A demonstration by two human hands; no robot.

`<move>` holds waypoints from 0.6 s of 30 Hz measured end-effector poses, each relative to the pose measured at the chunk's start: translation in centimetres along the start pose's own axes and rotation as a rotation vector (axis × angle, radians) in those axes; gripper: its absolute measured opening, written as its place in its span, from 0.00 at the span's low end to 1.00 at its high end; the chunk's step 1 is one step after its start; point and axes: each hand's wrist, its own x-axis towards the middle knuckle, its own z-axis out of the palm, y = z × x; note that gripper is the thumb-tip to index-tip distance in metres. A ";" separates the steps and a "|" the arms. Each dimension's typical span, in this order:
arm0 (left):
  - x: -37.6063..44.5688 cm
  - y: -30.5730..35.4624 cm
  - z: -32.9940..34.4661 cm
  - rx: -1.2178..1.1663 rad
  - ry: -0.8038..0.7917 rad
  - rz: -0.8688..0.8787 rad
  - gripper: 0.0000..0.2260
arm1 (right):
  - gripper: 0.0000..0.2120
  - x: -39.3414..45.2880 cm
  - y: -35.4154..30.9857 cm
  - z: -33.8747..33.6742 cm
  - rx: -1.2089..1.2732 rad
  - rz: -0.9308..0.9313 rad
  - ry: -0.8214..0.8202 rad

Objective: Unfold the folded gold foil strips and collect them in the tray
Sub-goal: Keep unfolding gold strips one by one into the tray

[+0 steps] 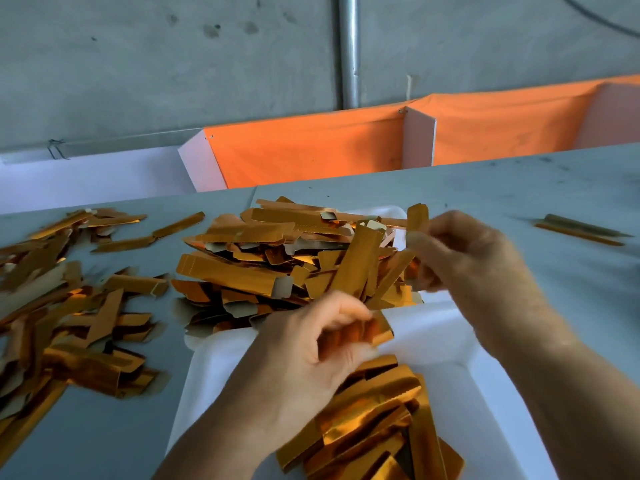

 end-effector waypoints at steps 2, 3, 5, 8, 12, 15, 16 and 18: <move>0.0 0.0 0.3 0.097 -0.065 -0.020 0.21 | 0.05 0.8 0.6 -0.3 -0.371 -0.088 0.303; 0.1 0.0 0.4 0.143 -0.074 -0.019 0.23 | 0.06 1.1 0.8 -0.3 -0.451 -0.071 0.317; 0.2 0.2 0.6 0.212 -0.020 0.023 0.23 | 0.12 1.3 1.5 0.2 -0.520 0.032 0.170; 0.3 0.1 0.5 0.202 0.167 0.123 0.19 | 0.18 0.9 2.1 1.4 -0.714 0.060 0.016; 0.4 0.0 0.5 0.230 0.229 0.144 0.16 | 0.16 0.8 2.4 2.5 -1.023 0.014 -0.050; 0.5 0.0 0.6 0.256 0.234 0.144 0.16 | 0.14 0.8 2.3 2.8 -1.101 0.014 -0.117; 0.5 0.0 0.6 0.266 0.247 0.135 0.17 | 0.14 0.8 2.2 2.9 -1.103 0.022 -0.130; 0.5 -0.1 0.5 0.270 0.276 0.109 0.16 | 0.15 0.8 2.3 3.0 -1.111 0.036 -0.141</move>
